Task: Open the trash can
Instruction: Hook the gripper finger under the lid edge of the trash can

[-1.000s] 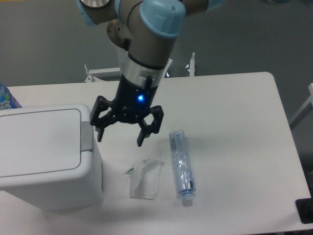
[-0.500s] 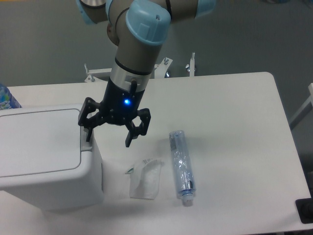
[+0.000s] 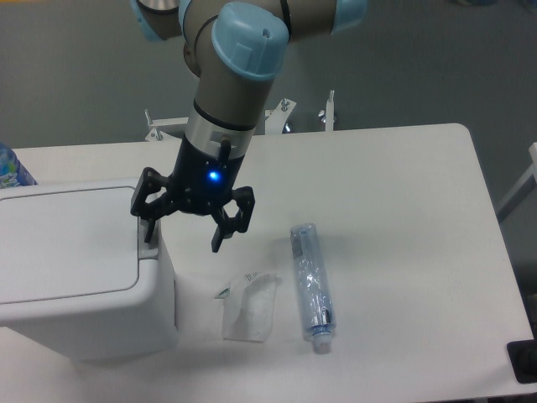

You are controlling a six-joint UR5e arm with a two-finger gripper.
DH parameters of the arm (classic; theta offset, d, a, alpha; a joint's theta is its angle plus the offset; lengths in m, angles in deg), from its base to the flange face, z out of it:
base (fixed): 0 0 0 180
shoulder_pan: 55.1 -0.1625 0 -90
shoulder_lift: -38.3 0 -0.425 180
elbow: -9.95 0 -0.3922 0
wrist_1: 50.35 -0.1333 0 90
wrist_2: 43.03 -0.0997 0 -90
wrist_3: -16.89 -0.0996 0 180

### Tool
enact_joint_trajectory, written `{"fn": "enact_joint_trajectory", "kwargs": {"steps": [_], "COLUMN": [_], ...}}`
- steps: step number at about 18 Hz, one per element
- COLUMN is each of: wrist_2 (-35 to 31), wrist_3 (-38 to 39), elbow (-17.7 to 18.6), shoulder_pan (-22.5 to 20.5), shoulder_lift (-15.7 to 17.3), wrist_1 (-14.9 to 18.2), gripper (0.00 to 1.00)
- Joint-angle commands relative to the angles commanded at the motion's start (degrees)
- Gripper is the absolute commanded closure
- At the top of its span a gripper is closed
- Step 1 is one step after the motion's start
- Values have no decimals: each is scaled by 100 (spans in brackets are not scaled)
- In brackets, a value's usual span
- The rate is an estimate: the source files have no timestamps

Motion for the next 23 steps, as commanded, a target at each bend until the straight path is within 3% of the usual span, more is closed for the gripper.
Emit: {"fn": "enact_joint_trajectory", "kwargs": {"steps": [23], "wrist_2": [-27], "wrist_3": [-35], "elbow": [70], "shoulder_pan": [0], "shoulder_lift": [-9], "wrist_1": [0], "gripper": [0]}}
